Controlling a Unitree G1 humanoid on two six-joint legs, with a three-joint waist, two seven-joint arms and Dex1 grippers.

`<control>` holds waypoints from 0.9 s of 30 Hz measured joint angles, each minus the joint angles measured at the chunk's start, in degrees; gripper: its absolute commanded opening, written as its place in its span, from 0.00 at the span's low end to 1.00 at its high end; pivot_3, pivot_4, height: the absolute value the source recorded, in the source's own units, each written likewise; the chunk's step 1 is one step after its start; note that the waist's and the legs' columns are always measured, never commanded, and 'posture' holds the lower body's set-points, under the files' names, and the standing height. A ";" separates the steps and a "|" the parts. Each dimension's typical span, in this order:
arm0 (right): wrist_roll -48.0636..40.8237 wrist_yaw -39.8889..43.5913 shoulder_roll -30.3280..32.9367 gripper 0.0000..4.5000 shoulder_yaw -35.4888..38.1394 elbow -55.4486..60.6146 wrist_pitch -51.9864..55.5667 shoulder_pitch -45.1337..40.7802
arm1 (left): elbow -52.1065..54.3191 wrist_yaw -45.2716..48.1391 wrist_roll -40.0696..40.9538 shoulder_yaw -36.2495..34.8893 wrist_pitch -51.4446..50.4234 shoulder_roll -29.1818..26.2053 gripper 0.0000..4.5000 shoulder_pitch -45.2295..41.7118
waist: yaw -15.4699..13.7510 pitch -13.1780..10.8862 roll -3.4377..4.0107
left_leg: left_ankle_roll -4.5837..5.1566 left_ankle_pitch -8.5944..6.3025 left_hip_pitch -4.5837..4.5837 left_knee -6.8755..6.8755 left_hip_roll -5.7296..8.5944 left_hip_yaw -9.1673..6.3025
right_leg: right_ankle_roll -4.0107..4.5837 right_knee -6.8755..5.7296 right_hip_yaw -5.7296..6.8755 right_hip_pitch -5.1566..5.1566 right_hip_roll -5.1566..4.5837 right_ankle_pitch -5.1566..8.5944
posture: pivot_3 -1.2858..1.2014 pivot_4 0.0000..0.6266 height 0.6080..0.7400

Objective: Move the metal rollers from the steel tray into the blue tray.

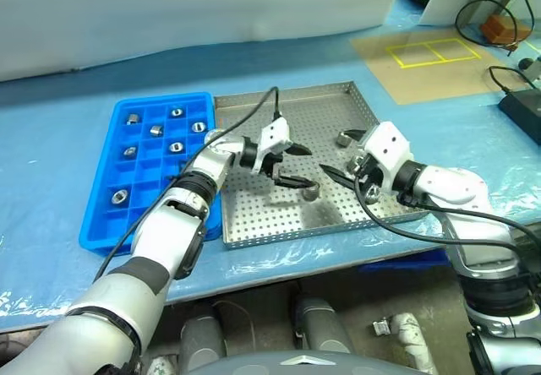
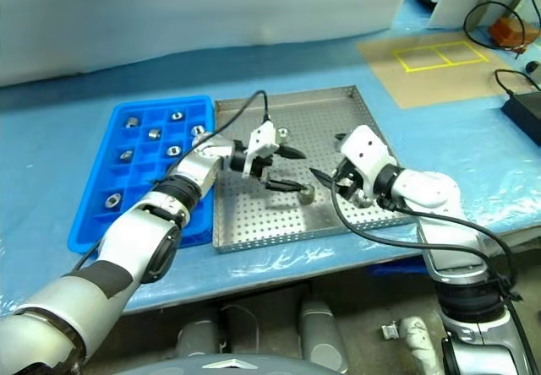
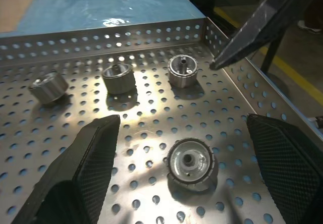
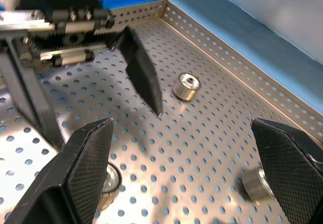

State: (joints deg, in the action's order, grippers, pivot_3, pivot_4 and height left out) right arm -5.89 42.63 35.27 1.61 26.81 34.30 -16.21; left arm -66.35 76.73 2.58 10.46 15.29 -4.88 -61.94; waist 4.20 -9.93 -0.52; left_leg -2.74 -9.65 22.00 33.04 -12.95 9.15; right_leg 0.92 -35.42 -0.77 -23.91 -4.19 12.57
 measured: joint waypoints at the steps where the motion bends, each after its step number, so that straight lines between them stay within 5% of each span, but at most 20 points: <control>1: -0.41 -0.28 0.27 1.00 0.17 1.37 0.96 0.96 | -0.55 0.30 -0.42 0.05 0.29 0.47 0.94 -0.01 | 0.22 0.00 0.00 | 0.06 -0.03 -0.02 0.02 0.03 0.07 | -0.01 0.01 -0.08 0.00 0.00 -0.01 | 0.23 0.24 1.00; 9: -7.04 0.27 3.44 1.00 3.34 9.78 9.02 8.56 | -1.76 0.73 -2.57 0.05 2.08 1.39 0.94 -0.01 | 2.79 0.01 0.02 | 0.45 -0.26 -0.02 0.07 0.13 0.37 | -0.16 0.48 -0.35 0.11 -0.03 -0.10 | 0.22 0.24 1.00; 27: -10.81 -4.15 5.29 1.00 4.52 12.24 12.14 11.09 | -7.13 -8.72 -9.90 1.11 -3.64 2.58 0.94 -0.01 | 7.04 0.01 0.02 | 0.65 -0.39 0.04 0.12 0.21 0.43 | -0.19 0.76 -0.34 0.20 -0.09 -0.11 | 0.22 0.24 1.00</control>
State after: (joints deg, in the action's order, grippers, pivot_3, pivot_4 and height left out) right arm -16.70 38.48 40.56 6.13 39.05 46.44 -5.12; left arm -73.47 68.01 -7.32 11.58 11.65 -2.29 -61.95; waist 11.24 -9.92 -0.50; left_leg -2.10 -10.04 22.04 33.15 -12.75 9.58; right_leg 0.72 -34.66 -1.11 -23.72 -4.28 12.46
